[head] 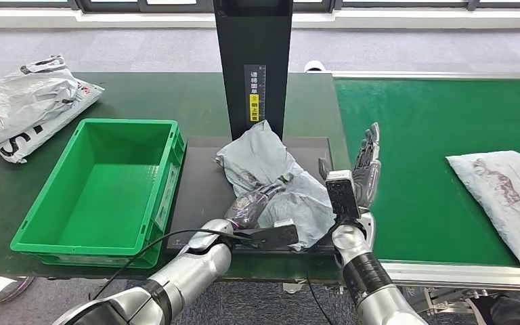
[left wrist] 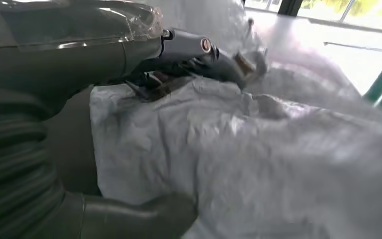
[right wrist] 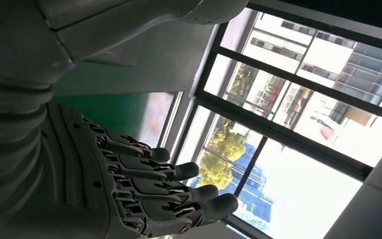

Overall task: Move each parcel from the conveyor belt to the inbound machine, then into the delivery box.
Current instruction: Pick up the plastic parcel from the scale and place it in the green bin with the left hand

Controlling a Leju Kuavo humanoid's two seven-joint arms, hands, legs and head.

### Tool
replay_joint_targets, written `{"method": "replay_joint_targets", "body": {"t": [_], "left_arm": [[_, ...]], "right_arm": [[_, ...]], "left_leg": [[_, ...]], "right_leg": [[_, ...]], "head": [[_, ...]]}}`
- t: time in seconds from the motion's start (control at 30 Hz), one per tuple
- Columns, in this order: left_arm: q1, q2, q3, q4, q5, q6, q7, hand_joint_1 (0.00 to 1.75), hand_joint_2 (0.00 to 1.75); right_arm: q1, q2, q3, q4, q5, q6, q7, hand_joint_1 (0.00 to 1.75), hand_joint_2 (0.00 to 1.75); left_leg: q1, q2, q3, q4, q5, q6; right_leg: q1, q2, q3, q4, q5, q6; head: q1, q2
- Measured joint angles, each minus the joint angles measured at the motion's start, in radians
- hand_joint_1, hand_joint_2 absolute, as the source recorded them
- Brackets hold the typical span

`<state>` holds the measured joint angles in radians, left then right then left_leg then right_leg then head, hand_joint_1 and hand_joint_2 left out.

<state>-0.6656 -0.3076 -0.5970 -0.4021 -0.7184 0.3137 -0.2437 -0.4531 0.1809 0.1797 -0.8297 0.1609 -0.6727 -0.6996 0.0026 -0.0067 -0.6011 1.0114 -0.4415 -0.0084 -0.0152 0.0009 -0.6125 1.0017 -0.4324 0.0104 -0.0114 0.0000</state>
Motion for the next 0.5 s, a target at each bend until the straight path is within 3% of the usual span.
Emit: {"method": "replay_joint_targets", "body": {"t": [0.13, 0.5], "left_arm": [[-0.02, 0.009, -0.046, 0.021, -0.061, -0.041, 0.05, 1.75, 1.75], [-0.035, 0.023, -0.04, 0.031, -0.071, -0.019, 0.038, 1.75, 1.75]], "right_arm": [[0.0, -0.001, 0.0, -0.003, 0.025, 0.022, 0.0, 0.0, 1.75], [0.002, -0.001, 0.0, -0.004, 0.048, 0.042, 0.013, 0.0, 1.75]], "left_leg": [[0.0, 0.0, 0.0, 0.0, 0.0, 0.0], [0.0, 0.0, 0.0, 0.0, 0.0, 0.0]], "right_leg": [[0.0, 0.0, 0.0, 0.0, 0.0, 0.0], [0.0, 0.0, 0.001, 0.001, 0.0, 0.0]], "head": [[0.0, 0.0], [0.0, 0.0]]}}
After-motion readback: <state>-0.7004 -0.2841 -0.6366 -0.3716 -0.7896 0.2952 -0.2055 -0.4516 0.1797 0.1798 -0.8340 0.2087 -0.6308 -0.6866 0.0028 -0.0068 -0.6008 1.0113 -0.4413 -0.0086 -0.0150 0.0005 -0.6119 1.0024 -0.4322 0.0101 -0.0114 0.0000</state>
